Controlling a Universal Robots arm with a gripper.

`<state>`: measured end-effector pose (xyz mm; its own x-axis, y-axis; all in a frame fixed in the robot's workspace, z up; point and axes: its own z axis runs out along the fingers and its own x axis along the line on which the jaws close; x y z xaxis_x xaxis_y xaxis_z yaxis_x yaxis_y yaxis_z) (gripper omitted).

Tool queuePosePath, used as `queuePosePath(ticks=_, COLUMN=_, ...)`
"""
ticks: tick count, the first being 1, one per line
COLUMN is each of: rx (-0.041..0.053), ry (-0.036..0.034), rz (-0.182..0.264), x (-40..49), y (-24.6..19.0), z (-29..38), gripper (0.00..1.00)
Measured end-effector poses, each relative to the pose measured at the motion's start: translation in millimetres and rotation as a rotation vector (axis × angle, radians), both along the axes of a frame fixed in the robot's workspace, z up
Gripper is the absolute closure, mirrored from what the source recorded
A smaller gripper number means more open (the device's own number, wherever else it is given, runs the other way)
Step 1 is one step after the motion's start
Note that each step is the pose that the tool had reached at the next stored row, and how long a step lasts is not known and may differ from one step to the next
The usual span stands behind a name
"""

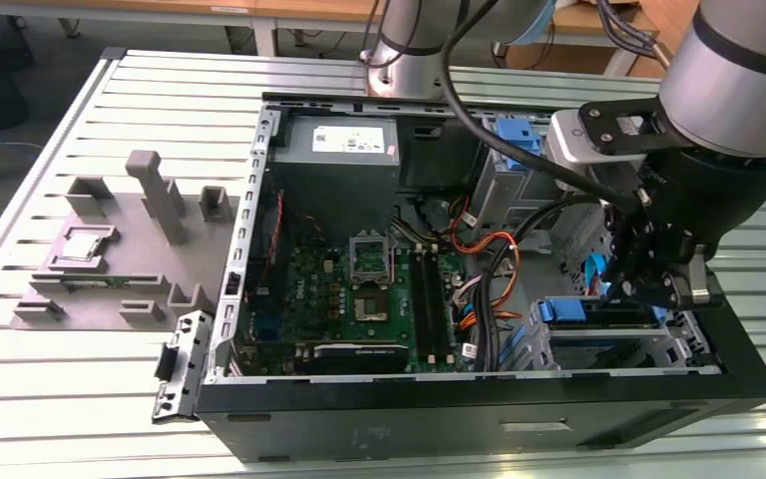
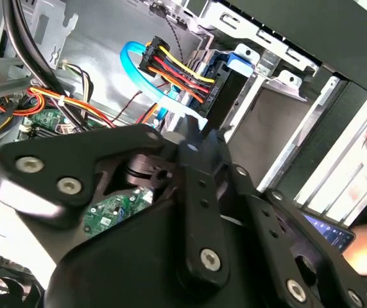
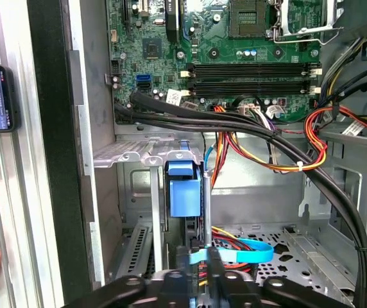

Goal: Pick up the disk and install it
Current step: 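Insert the second disk wire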

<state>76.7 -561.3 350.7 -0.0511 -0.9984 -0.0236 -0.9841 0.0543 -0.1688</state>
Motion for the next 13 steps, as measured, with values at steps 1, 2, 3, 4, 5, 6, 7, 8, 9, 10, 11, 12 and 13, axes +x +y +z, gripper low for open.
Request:
queuePosePath(ticks=1, rx=-0.0001, ry=0.0000, rz=0.000, x=0.0, y=0.0, z=0.1, gripper=0.71)
queuePosePath(ticks=2, rx=-0.0001, ry=0.0000, rz=0.000, x=0.0, y=0.0, z=0.1, gripper=0.78)
queuePosePath(ticks=3, rx=-0.0001, ry=0.0000, rz=0.000, x=0.0, y=0.0, z=0.1, gripper=0.84)
queuePosePath(ticks=4, rx=-0.0001, ry=0.0000, rz=0.000, x=0.0, y=0.0, z=0.1, gripper=0.90)
queuePosePath(ticks=5, rx=-0.0001, ry=0.0000, rz=0.000, x=0.0, y=0.0, z=0.1, gripper=0.90)
queuePosePath(ticks=6, rx=0.0000, ry=0.0000, rz=0.000, x=0.0, y=0.0, z=0.1, gripper=0.90)
queuePosePath(ticks=7, rx=0.0000, ry=0.0000, rz=0.000, x=0.0, y=0.0, z=0.1, gripper=0.90)
queuePosePath(ticks=8, rx=0.0000, ry=0.0000, rz=0.000, x=0.0, y=0.0, z=0.1, gripper=0.90)
queuePosePath(ticks=9, rx=0.0000, ry=0.0000, rz=0.000, x=0.0, y=0.0, z=0.1, gripper=0.90)
queuePosePath(ticks=10, rx=0.0001, ry=0.0000, rz=0.000, x=0.0, y=0.0, z=0.1, gripper=0.90)
queuePosePath(ticks=11, rx=0.0002, ry=0.0000, rz=0.000, x=0.0, y=0.0, z=0.1, gripper=0.90)
queuePosePath(ticks=12, rx=0.0002, ry=0.0000, rz=0.000, x=0.0, y=0.0, z=0.1, gripper=0.90)
queuePosePath(ticks=13, rx=0.0002, ry=0.0000, rz=0.000, x=0.0, y=0.0, z=0.1, gripper=0.90)
